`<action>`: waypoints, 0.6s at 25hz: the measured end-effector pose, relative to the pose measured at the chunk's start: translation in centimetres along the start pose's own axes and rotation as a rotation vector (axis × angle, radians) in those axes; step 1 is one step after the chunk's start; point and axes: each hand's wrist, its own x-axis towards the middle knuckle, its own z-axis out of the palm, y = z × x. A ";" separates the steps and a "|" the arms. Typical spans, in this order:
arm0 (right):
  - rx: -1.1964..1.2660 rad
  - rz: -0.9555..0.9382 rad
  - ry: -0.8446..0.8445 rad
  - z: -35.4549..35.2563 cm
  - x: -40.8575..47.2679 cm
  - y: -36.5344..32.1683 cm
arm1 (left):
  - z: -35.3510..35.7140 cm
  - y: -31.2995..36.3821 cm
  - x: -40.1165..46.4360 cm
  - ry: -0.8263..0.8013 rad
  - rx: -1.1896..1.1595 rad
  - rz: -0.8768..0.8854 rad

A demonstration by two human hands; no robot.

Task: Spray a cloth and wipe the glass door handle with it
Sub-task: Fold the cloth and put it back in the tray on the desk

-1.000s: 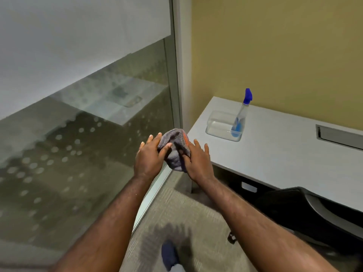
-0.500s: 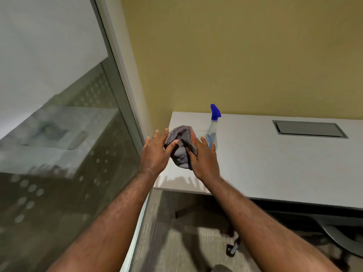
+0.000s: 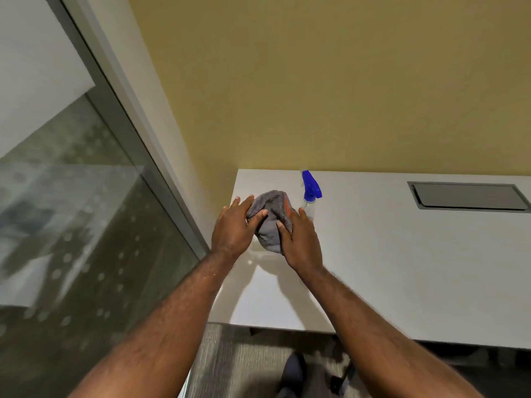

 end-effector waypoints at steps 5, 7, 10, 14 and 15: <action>0.114 0.129 -0.063 2.3 4.3 2.8 | 3.4 -1.8 5.0 -0.108 0.030 -0.048; 0.112 0.182 -0.093 3.7 5.2 3.8 | 4.5 -3.0 6.4 -0.181 0.063 -0.059; 0.119 0.244 -0.149 5.9 5.9 5.5 | 6.2 -4.6 8.4 -0.300 0.124 -0.068; 0.043 0.295 -0.214 8.4 6.8 7.0 | 8.1 -6.8 10.5 -0.438 0.213 -0.099; 0.033 0.304 -0.171 9.0 7.2 7.1 | 8.5 -7.3 11.0 -0.468 0.222 -0.097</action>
